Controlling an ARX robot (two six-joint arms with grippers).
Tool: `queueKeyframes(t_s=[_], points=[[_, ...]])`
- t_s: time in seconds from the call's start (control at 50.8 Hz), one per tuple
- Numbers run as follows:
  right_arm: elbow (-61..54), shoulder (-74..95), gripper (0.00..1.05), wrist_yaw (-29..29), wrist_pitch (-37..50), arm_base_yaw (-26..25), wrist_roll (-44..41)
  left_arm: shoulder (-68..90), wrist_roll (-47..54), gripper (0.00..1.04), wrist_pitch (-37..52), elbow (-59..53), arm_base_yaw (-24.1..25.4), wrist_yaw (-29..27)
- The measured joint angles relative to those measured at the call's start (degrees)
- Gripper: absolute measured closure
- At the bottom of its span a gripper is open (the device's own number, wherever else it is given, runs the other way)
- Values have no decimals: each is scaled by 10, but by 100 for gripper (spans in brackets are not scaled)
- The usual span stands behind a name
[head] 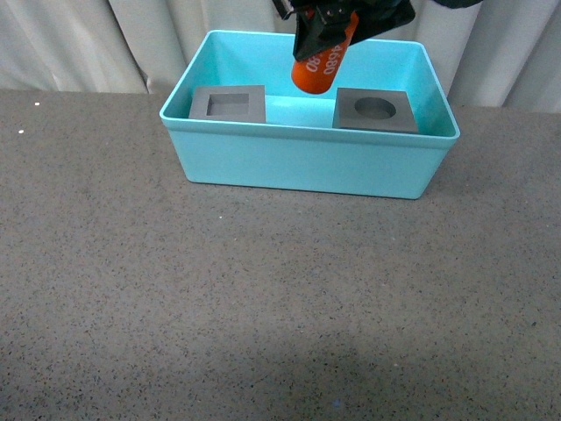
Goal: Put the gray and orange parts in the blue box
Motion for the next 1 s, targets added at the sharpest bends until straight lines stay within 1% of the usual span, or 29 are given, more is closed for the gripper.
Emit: queueKeyframes(t_s=[0.197,0.335,0.669,0.945,0.964,1.004], points=[[106,96,60,0,-50,1,0,0,0,7,0,0,0,0],[153,138,60,9,-77,1,0,0,0,7,0,0,0,0],[224,203,60,10,-121,1,6,0,0,7,0,0,0,0],[245,222,60,17,-132,6,6,0,0,7,0,0,0,0],[249,224,60,19,-133,7,5,0,0,7,0,0,0,0],[252,226,52,22,-134,7,5,0,0,7,0,0,0,0]])
